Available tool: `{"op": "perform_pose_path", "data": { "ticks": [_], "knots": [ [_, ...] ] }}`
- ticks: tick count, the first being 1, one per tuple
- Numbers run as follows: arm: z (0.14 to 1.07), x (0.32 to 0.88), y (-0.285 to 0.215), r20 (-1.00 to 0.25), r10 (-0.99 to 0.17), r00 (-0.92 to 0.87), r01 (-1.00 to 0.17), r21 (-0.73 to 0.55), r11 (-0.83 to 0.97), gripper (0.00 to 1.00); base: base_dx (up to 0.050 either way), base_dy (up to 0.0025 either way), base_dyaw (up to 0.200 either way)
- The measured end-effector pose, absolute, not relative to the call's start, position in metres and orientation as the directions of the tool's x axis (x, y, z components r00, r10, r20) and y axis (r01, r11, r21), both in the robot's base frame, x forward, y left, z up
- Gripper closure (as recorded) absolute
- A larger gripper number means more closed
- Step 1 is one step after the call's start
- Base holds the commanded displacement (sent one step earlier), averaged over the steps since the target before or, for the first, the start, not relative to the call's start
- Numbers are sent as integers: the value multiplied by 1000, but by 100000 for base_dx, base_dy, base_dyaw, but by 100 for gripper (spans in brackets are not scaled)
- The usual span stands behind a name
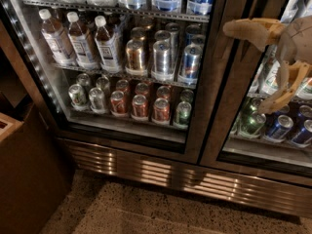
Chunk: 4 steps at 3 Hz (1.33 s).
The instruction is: Open left fridge door
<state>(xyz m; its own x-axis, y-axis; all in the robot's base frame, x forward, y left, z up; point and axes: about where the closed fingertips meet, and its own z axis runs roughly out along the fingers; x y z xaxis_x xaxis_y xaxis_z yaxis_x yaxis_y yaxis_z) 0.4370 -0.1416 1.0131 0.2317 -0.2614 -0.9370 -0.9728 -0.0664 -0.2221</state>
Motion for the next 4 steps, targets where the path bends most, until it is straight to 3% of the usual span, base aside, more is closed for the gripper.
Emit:
{"op": "perform_pose_path", "data": {
  "ticks": [4],
  "knots": [
    [1017, 444, -157, -947, -210, 243, -961, -264, 80, 0, 0, 0, 0]
  ]
}}
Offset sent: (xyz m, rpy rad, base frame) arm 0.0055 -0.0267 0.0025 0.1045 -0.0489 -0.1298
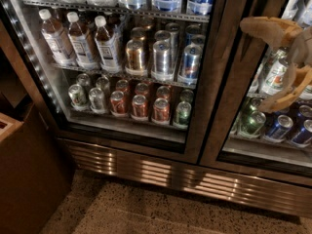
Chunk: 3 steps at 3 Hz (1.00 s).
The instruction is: Open left fridge door
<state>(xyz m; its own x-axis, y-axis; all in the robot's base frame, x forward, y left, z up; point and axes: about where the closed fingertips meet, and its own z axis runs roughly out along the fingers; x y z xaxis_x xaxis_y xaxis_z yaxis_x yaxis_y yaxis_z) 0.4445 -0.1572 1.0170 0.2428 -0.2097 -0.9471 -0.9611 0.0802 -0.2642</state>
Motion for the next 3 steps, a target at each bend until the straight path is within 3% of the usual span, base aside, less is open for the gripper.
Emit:
{"op": "perform_pose_path", "data": {
  "ticks": [1, 3],
  "knots": [
    [1024, 453, -160, -943, -224, 247, -945, -286, 159, 0, 0, 0, 0],
    [1022, 451, -142, -932, -252, 259, -947, -296, 122, 0, 0, 0, 0]
  ]
}}
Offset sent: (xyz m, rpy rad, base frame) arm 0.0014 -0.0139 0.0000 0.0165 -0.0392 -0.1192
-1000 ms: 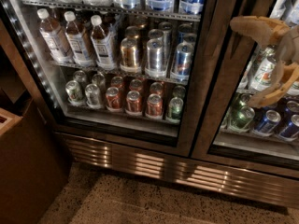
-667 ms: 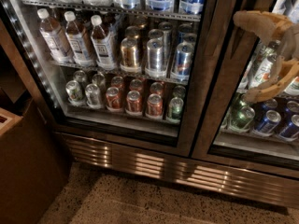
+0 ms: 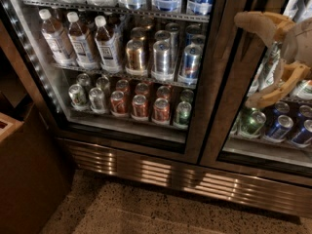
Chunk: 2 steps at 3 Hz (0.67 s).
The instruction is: Open left fridge door
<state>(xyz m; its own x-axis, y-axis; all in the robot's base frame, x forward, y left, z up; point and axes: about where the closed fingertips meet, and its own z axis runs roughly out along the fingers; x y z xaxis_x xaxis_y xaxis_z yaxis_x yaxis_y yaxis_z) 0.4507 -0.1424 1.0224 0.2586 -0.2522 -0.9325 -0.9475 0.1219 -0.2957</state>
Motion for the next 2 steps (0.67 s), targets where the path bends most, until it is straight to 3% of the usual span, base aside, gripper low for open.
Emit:
{"op": "perform_pose_path", "data": {
  "ticks": [2],
  "knots": [
    [1024, 453, -145, -944, -204, 259, -941, -294, 166, 0, 0, 0, 0]
  ]
}}
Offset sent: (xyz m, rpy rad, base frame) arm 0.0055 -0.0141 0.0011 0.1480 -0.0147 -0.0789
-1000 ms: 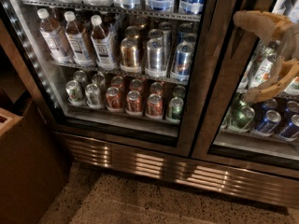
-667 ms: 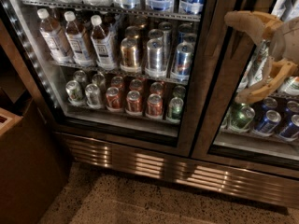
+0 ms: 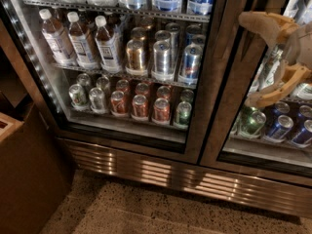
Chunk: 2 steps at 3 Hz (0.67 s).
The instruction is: Open left fridge door
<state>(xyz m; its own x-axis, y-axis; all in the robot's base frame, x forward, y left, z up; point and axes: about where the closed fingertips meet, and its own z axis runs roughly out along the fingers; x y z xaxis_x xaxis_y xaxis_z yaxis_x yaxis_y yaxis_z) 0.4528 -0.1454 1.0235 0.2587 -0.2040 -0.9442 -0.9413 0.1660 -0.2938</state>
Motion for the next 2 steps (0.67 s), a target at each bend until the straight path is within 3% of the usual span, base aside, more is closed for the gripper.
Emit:
{"op": "perform_pose_path", "data": {
  "ticks": [1, 2],
  "knots": [
    [1025, 455, -151, -949, -174, 262, -931, -297, 213, 0, 0, 0, 0],
    [1025, 455, -151, -949, -174, 262, -931, -297, 213, 0, 0, 0, 19999]
  ]
}}
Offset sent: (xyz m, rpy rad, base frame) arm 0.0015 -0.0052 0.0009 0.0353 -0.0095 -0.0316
